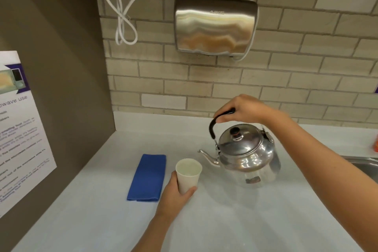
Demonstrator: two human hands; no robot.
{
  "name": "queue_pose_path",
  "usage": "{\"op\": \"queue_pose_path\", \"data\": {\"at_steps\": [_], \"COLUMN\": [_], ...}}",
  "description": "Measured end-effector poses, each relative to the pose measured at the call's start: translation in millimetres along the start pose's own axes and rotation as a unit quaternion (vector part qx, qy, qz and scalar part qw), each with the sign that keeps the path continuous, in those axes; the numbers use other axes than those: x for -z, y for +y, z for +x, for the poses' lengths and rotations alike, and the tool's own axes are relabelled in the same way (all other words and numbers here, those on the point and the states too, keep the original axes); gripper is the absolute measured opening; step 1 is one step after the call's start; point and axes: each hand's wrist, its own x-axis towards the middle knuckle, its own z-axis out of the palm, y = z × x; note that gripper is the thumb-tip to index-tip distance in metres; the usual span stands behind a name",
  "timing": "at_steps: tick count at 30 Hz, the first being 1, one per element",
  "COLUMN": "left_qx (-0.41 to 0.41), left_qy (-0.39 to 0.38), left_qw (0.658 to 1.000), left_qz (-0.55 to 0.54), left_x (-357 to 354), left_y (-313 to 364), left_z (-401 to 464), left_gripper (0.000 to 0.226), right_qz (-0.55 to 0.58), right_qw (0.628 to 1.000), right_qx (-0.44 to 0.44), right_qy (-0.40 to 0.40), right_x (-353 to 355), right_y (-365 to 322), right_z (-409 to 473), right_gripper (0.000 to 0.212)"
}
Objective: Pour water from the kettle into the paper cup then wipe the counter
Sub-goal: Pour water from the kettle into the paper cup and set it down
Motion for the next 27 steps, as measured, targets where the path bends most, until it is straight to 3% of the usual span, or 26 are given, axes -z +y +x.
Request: {"op": "queue_pose_path", "data": {"at_steps": [6, 11, 15, 27], "left_qx": [0.006, 0.018, 0.018, 0.022], "left_qy": [0.007, 0.002, 0.002, 0.013], "left_qw": [1.0, 1.0, 1.0, 0.999], "left_qz": [0.009, 0.008, 0.008, 0.022], "left_x": [0, 0, 1, 3], "left_y": [0, 1, -1, 0], "left_z": [-1, -2, -2, -3], "left_gripper": [0.073, 0.073, 0.078, 0.065], "right_qz": [0.12, 0.189, 0.22, 0.261], "right_qw": [0.982, 0.962, 0.952, 0.951], "right_qx": [-0.05, -0.067, -0.087, -0.086], "right_qy": [0.135, 0.185, 0.192, 0.139], "right_x": [-21, -71, -101, -138], "right_y": [37, 41, 44, 49], "right_z": [19, 55, 84, 118], "right_gripper": [0.02, 0.022, 0.024, 0.021]}}
